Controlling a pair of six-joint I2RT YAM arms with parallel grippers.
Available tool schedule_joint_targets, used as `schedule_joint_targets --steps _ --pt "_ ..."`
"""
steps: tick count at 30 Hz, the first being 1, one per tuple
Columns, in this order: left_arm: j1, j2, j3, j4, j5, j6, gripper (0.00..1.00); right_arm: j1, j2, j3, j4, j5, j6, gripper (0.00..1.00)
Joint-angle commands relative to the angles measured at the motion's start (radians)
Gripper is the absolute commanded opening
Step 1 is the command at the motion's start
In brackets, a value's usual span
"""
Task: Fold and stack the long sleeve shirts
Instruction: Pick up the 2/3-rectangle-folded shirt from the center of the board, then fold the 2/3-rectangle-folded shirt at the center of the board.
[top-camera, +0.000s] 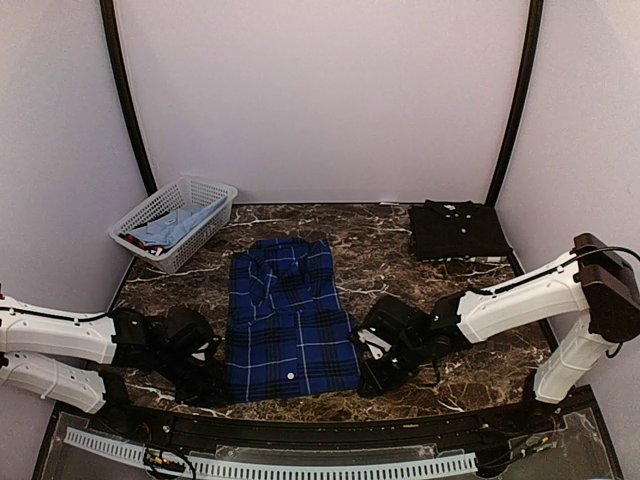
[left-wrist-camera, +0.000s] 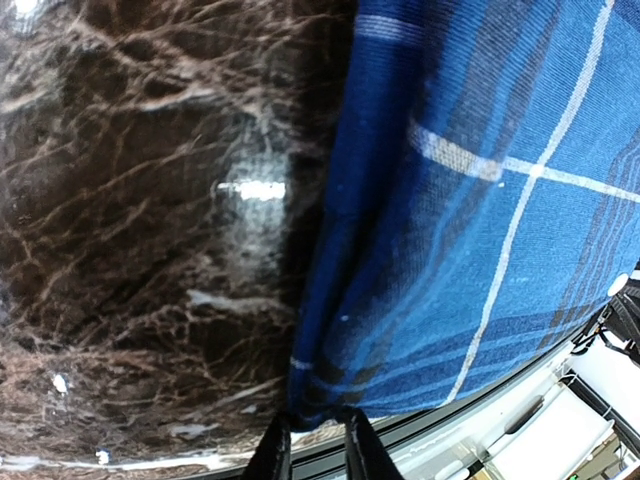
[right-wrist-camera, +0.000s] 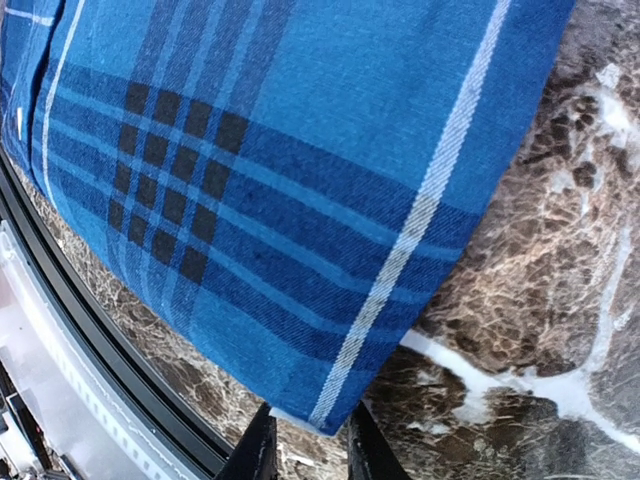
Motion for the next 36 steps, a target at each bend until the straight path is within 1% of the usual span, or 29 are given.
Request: schedule_joint_targets --steps 1,5,7,11,14,23,29,33,36 --pt "-0.005 0.004 -0.023 -0.021 -0.014 -0.01 0.16 0.011 0.001 -0.009 0.024 0.043 0.008 0.21" --pt "-0.005 -0.009 -0.021 -0.03 -0.024 -0.017 0.09 0.01 0.006 0.006 0.014 0.068 -0.002 0.16" --pt "-0.004 -0.02 -0.02 -0.036 -0.032 -0.021 0.07 0.012 0.007 0.011 0.012 0.074 -0.005 0.13" --pt "-0.005 -0.036 -0.019 -0.046 -0.043 -0.028 0.02 0.012 0.004 0.012 0.016 0.083 -0.007 0.06" --pt "-0.005 -0.048 -0.01 -0.058 -0.055 -0.029 0.0 0.013 -0.005 0.012 0.019 0.093 -0.007 0.0" --pt "-0.005 -0.057 0.051 -0.113 -0.091 0.003 0.0 0.02 -0.065 -0.005 0.017 0.124 0.007 0.0" --pt "-0.006 -0.123 0.084 -0.164 -0.109 0.009 0.0 0.047 -0.122 -0.014 -0.007 0.146 0.027 0.0" --pt "-0.029 -0.174 0.152 -0.252 -0.137 0.011 0.0 0.066 -0.197 -0.01 -0.05 0.167 0.071 0.0" --pt "-0.042 -0.198 0.234 -0.336 -0.168 0.017 0.0 0.067 -0.257 0.045 -0.126 0.216 0.076 0.0"
